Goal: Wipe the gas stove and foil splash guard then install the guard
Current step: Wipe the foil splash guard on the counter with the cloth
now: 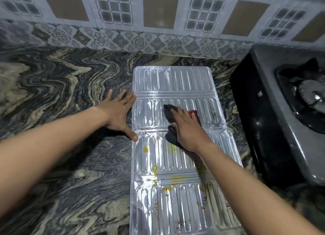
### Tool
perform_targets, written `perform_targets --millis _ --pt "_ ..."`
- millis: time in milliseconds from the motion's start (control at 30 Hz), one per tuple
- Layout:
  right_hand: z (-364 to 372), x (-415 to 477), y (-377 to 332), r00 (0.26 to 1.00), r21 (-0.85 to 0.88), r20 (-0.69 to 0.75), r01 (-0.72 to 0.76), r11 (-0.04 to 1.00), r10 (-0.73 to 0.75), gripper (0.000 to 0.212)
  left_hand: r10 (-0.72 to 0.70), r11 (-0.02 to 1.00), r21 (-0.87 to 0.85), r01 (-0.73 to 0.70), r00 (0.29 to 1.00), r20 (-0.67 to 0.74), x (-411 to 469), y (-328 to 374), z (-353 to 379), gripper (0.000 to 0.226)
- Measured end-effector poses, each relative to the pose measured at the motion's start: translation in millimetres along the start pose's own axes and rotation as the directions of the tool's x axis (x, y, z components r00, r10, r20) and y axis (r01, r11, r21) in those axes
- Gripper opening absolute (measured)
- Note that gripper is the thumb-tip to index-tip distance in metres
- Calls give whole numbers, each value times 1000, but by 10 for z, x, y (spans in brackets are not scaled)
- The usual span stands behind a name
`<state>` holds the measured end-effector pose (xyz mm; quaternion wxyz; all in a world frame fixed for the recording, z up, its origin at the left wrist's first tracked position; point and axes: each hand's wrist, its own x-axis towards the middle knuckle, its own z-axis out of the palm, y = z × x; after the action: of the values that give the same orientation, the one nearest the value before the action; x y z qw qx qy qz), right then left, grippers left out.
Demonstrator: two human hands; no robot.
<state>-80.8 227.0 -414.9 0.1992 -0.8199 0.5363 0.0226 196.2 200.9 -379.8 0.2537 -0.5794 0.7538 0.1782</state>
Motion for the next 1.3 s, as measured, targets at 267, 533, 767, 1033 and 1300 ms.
perform_targets --millis 267,533,767,1033,1300 --pt "-66 56 501 947 59 -180 -259 964 265 56 -15 999 35 13 999 34 -35 110 -79 159" --pt "-79 32 515 952 95 -141 -262 960 273 57 63 991 115 -65 998 23 -48 227 -31 134" --pt "14 -569 489 945 86 -154 -279 957 289 57 35 990 137 -41 998 43 -22 259 -24 136" --pt "144 -911 473 904 -2 -247 -361 933 349 61 58 990 131 -59 998 11 56 195 20 140" --pt "426 -585 -400 972 -25 -178 -158 987 151 59 112 992 66 -111 994 -7 61 133 40 139"
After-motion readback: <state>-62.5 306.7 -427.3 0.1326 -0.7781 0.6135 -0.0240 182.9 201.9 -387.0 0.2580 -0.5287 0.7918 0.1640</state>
